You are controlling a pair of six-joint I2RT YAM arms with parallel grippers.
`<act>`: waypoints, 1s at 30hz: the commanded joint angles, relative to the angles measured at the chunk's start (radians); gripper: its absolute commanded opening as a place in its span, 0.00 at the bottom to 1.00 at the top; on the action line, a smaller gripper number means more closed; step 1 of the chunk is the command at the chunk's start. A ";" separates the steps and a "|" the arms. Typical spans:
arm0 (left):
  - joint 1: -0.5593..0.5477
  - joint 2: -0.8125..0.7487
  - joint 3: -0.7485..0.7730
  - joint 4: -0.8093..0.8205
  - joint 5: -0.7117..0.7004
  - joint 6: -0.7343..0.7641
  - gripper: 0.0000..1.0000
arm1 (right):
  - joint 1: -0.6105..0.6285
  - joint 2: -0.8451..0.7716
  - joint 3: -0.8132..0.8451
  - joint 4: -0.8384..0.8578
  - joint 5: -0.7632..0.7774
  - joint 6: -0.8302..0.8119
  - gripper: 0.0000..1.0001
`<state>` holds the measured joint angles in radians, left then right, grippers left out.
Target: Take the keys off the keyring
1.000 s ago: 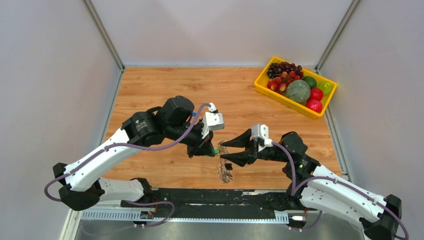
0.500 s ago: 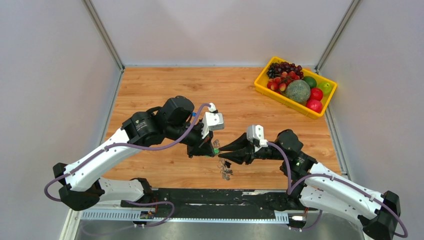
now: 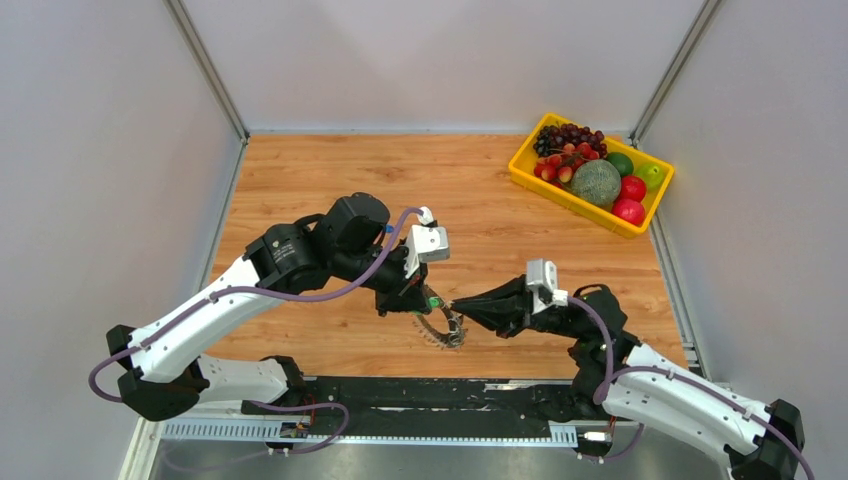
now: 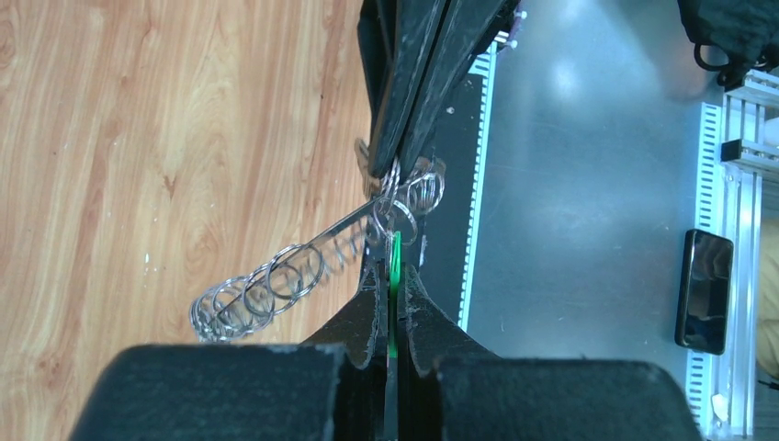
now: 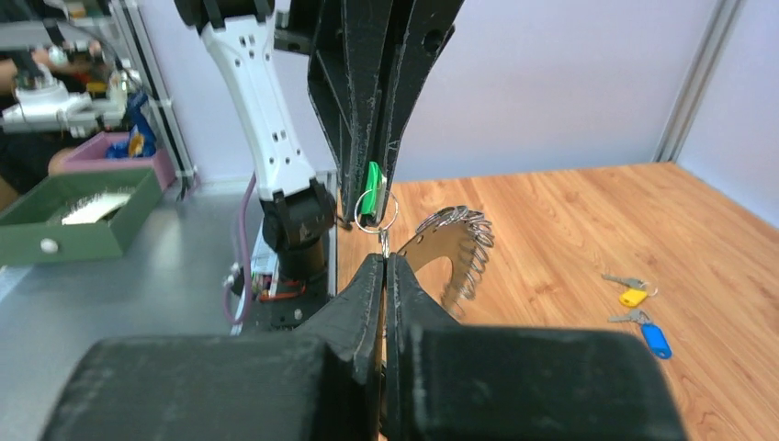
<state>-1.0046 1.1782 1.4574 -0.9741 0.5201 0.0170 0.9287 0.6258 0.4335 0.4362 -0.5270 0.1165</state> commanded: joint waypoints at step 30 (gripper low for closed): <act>0.003 -0.032 0.027 0.035 0.017 0.005 0.00 | 0.002 0.108 0.165 -0.141 -0.066 -0.136 0.47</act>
<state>-1.0046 1.1751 1.4559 -0.9710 0.5182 0.0166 0.9325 0.7219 0.5537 0.2951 -0.5617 0.0067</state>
